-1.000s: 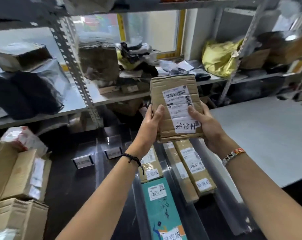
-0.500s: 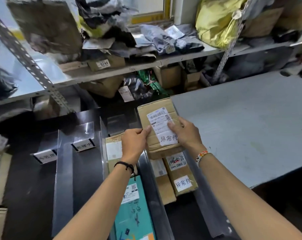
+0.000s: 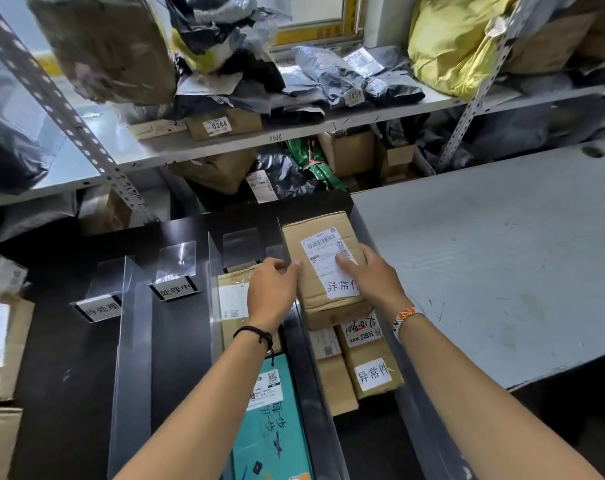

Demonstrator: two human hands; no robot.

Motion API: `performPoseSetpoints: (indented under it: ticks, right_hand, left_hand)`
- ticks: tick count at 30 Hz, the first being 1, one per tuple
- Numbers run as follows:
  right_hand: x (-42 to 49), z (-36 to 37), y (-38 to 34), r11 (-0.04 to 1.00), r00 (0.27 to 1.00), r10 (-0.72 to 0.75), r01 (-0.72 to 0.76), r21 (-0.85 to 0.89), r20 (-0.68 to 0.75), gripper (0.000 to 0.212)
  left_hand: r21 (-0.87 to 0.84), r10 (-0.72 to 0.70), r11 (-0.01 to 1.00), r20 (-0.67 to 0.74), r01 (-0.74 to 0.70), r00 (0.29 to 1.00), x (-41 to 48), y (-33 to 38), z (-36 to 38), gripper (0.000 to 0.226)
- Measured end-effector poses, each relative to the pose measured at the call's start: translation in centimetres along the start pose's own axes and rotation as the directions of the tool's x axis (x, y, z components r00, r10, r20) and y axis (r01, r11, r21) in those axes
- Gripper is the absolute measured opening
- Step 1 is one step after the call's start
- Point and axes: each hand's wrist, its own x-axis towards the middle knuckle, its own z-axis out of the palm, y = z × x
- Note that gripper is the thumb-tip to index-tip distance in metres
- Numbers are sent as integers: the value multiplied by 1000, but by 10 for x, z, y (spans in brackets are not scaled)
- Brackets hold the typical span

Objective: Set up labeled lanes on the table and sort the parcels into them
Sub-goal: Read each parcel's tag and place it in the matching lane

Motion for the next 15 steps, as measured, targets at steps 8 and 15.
performPoseSetpoints:
  ticks: [8,15]
  right_hand:
    - [-31,20,-65,742,846,-513,353,-570,-144,71]
    - [-77,111,-166,619,695,-718,610,-495,-42,73]
  left_hand:
    - [253,286,937,-153,-242,946,-3,12,-71,68]
    - [424,499,840,-359,-338,789,-38,-1,-195,67]
